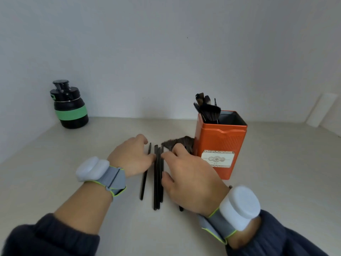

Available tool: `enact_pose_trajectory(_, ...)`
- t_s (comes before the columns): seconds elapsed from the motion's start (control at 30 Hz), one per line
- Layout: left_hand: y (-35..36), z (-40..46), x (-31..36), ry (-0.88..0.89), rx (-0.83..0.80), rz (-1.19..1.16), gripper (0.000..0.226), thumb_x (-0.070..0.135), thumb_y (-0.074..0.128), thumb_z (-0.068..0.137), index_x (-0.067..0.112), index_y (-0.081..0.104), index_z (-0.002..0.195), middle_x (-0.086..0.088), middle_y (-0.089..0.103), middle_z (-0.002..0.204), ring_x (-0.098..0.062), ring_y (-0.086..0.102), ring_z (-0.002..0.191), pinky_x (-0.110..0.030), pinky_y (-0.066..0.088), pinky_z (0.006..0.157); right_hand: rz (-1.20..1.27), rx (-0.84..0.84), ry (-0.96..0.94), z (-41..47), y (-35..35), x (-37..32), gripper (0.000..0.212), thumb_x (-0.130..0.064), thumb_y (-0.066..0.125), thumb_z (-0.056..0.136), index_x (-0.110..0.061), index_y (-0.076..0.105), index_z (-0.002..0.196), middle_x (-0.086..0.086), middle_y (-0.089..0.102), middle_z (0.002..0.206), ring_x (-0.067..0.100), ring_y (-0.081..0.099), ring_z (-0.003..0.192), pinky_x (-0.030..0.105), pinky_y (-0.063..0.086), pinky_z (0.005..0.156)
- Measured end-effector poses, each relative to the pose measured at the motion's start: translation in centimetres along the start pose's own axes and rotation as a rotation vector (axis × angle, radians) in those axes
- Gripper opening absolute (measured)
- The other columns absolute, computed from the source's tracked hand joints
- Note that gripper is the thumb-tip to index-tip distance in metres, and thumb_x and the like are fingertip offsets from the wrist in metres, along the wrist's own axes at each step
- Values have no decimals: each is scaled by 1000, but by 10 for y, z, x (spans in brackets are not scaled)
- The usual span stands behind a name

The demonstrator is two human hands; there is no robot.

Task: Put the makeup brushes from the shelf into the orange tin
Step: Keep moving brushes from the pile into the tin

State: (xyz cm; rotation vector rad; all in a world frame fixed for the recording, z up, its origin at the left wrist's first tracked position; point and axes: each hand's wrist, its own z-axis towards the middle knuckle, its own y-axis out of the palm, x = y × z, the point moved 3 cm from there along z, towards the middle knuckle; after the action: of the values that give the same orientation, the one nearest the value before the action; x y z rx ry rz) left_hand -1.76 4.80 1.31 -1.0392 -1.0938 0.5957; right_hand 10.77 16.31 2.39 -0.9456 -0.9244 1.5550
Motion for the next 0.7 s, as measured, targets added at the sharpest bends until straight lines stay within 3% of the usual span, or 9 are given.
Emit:
enact_pose_trajectory(0.13, 3, -1, 2, 7, 0, 1, 54, 44, 59, 87, 21, 47, 135, -4, 64, 120, -26, 59, 111, -32, 47, 92, -42, -46, 54, 1, 3, 0, 29, -33, 46, 98, -17, 50, 121, 3, 46, 112, 22, 47, 71, 31, 38, 59)
enact_pose_trajectory(0.4, 6, -4, 11, 35, 14, -31, 45, 33, 59, 87, 20, 54, 130, -6, 66, 118, -27, 61, 109, -35, 49, 93, 2, -123, 122, 4, 5, -1, 24, -23, 48, 96, -15, 47, 119, 7, 48, 112, 29, 59, 81, 34, 46, 64)
enact_pose_trajectory(0.57, 6, -5, 12, 25, 5, -57, 50, 36, 62, 85, 22, 53, 131, -4, 66, 119, -25, 61, 110, -33, 49, 93, -54, -143, 139, 3, 10, 1, 10, -26, 45, 97, -20, 38, 95, 2, 54, 86, 26, 58, 73, 32, 40, 59)
enact_pose_trajectory(0.7, 9, -6, 13, 20, -10, -83, 61, 44, 66, 83, 23, 48, 137, -4, 65, 123, -25, 61, 113, -30, 48, 93, -59, -131, 153, 3, 8, 1, 13, -24, 45, 97, -16, 45, 106, 1, 46, 76, 24, 45, 63, 29, 28, 50)
